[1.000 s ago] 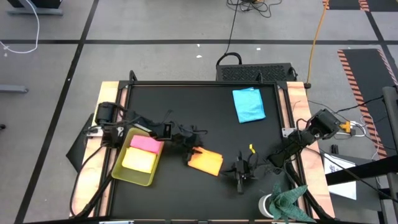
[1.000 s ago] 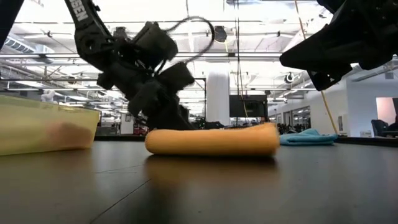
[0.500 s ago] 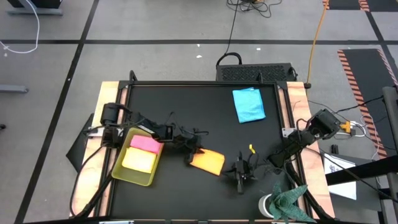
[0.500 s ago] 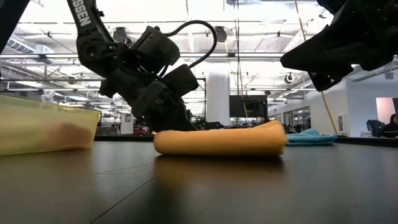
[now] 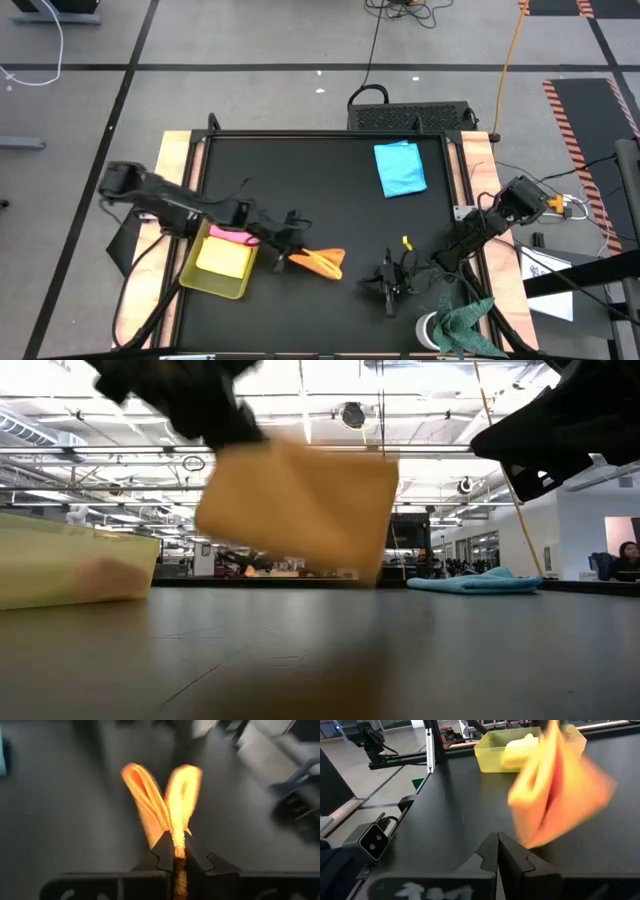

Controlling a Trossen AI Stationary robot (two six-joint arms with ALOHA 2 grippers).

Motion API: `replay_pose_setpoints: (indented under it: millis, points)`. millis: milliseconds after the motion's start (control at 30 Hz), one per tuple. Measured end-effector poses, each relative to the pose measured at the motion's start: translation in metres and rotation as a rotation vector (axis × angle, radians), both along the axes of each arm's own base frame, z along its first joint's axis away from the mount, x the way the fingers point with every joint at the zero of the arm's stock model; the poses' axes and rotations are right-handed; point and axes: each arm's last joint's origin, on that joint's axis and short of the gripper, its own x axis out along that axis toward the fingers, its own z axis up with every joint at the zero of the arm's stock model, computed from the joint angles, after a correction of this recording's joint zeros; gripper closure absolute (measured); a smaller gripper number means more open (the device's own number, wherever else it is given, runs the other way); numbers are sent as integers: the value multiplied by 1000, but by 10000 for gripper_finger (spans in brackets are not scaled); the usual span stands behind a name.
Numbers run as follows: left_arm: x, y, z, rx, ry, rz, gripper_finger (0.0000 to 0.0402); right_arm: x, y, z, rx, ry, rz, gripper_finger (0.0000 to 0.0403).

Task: Fold microfiber towels
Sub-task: Put the orange microfiber towel into the yellow bin

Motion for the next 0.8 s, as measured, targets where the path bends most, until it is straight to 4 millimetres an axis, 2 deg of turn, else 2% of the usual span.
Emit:
replay_pose_setpoints:
  millis: [233, 367, 467, 633, 800]
  points:
    - [-43, -24, 53, -14, -119, -28, 391, 0, 0, 1, 4, -11, 1, 403]
    - [-76, -32, 70, -30, -83, 2, 388, 0, 0, 1, 5, -12, 2, 403]
    - [-101, -35, 76, -37, -22, 51, 392, 0, 0, 1, 4, -12, 2, 403]
    - [-138, -32, 74, -42, 134, 215, 392, 0, 0, 1, 5, -13, 2, 403]
    - [-165, -25, 69, -57, 263, 351, 392, 0, 0, 2, 7, -15, 2, 403]
